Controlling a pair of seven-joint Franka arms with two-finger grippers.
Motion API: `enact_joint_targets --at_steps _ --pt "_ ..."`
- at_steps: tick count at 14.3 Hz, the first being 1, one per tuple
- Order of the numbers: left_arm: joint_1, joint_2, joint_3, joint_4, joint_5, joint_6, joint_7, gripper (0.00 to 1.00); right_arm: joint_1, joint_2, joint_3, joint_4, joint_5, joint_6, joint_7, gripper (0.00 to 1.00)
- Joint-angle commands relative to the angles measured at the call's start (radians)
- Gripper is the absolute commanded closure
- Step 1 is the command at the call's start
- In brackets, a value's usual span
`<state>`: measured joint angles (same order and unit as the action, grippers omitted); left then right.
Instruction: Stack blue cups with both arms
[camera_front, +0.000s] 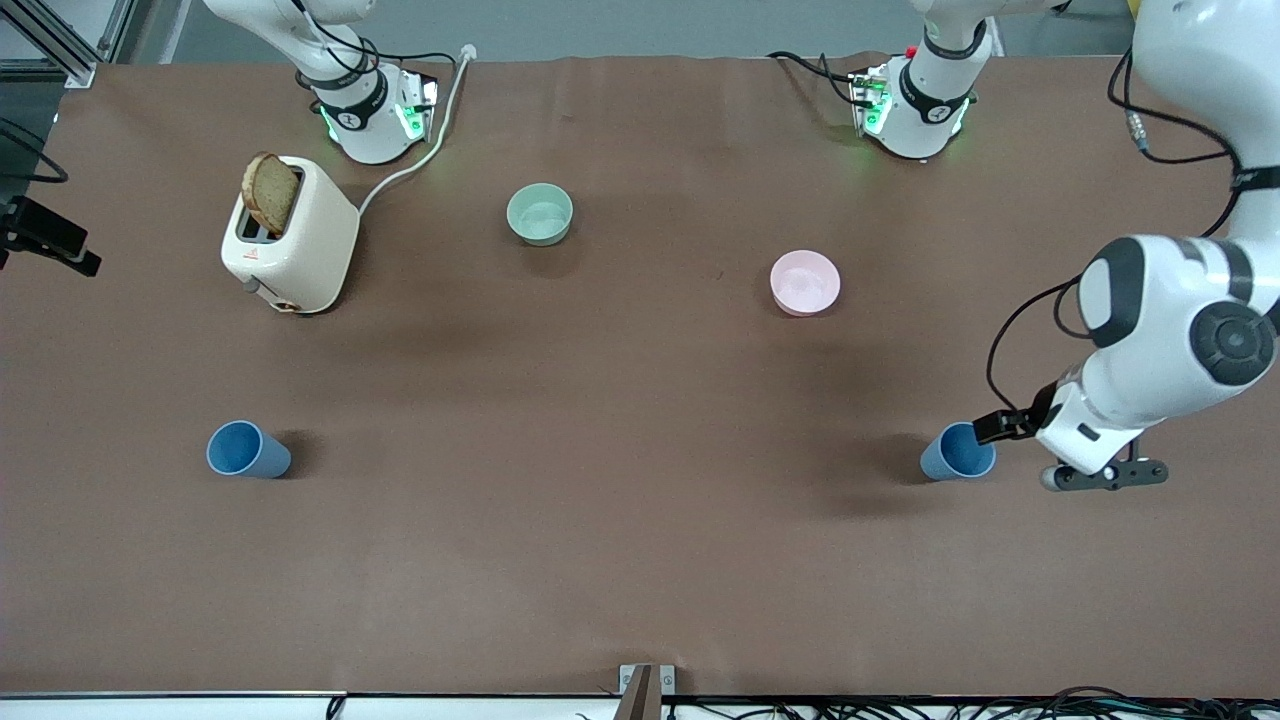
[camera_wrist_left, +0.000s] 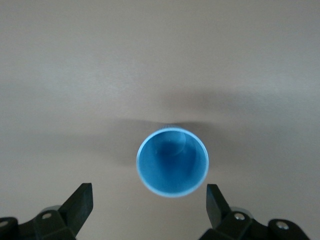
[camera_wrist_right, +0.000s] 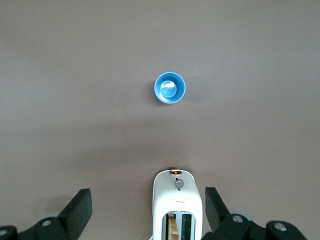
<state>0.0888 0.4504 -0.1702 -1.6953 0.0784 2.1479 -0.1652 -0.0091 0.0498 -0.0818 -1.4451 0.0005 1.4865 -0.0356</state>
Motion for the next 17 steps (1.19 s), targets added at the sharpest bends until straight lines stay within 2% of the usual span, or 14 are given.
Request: enact_joint_targets --at_steps 1,2,3,6,7,10,12,15,17 --pt "0.012 0.045 -0.003 -0.018 0.018 0.065 -0.017 0.04 -0.011 0.105 -0.004 -0.014 0.015 0.099 -0.043 0.0" --pt "0.014 0.066 0.0 -0.017 0.018 0.079 -0.017 0.09 -0.021 0.151 -0.004 -0.024 0.016 0.139 -0.046 0.0" --pt "0.015 0.085 0.001 -0.017 0.018 0.093 -0.017 0.19 -0.031 0.192 -0.004 -0.032 0.015 0.19 -0.05 0.0" --pt "0.028 0.106 0.001 -0.014 0.018 0.096 -0.014 0.56 -0.067 0.281 -0.006 -0.076 0.009 0.34 -0.162 0.0" --pt "0.028 0.117 0.0 -0.014 0.018 0.095 -0.016 0.7 -0.09 0.301 -0.006 -0.118 0.009 0.419 -0.202 0.0" --pt "0.029 0.12 0.0 -0.012 0.018 0.092 -0.016 0.98 -0.104 0.334 -0.006 -0.256 0.009 0.638 -0.233 0.0" --pt "0.022 0.107 -0.006 -0.007 0.015 0.089 -0.023 1.0 -0.101 0.36 -0.006 -0.3 0.009 0.722 -0.233 0.0" --pt "-0.058 0.056 -0.028 0.021 0.008 0.011 -0.109 1.0 -0.092 0.4 -0.004 -0.345 0.009 0.819 -0.237 0.0" --pt "-0.115 0.056 -0.102 0.066 0.004 -0.037 -0.256 1.0 -0.094 0.419 -0.004 -0.371 0.009 0.868 -0.251 0.0"
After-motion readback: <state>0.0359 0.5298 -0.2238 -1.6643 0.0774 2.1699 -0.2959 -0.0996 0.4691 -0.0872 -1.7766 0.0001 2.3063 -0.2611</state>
